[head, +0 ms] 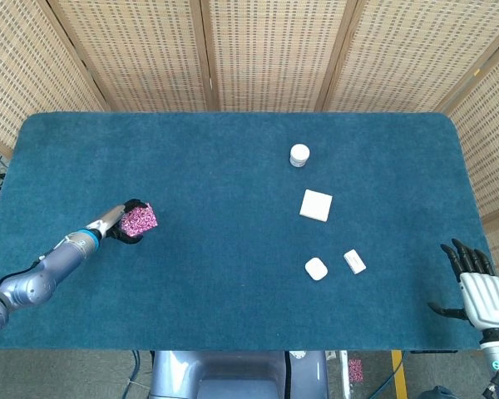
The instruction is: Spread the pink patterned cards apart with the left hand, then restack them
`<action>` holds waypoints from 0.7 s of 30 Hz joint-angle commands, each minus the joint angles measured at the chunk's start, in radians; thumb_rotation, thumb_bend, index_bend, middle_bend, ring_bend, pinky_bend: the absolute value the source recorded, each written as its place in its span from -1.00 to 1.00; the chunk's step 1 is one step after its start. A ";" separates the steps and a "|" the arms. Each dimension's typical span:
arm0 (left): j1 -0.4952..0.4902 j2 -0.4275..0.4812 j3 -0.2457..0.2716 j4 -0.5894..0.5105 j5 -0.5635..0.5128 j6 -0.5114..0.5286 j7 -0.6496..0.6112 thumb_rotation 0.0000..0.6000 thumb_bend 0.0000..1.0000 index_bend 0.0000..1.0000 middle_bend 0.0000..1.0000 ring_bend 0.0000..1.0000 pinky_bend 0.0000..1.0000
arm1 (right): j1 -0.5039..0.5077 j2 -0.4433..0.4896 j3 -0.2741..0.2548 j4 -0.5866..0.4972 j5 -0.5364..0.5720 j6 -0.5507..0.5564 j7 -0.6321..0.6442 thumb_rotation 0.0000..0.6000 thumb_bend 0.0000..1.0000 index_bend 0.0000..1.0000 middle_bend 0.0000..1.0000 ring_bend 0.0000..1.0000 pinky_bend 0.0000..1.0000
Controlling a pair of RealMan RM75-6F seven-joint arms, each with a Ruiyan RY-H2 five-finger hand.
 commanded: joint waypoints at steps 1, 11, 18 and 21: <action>0.001 0.010 0.003 -0.009 0.009 -0.014 -0.019 1.00 -0.27 -0.74 -1.00 -1.00 -1.00 | 0.000 0.001 -0.001 -0.001 -0.003 0.001 0.001 1.00 -1.00 -1.00 -1.00 -1.00 -1.00; 0.005 0.035 -0.003 -0.043 0.024 -0.064 -0.082 1.00 -0.27 -0.74 -1.00 -1.00 -1.00 | -0.001 0.001 -0.002 -0.002 -0.005 0.003 0.002 1.00 -1.00 -1.00 -1.00 -1.00 -1.00; 0.026 0.051 -0.038 -0.063 0.046 -0.054 -0.111 1.00 -0.27 -0.74 -1.00 -1.00 -1.00 | -0.001 0.001 -0.002 -0.002 -0.006 0.004 0.000 1.00 -1.00 -1.00 -1.00 -1.00 -1.00; 0.033 0.053 -0.055 -0.060 0.058 -0.047 -0.120 1.00 -0.27 -0.74 -1.00 -1.00 -1.00 | -0.001 0.001 -0.002 -0.002 -0.005 0.003 0.000 1.00 -1.00 -1.00 -1.00 -1.00 -1.00</action>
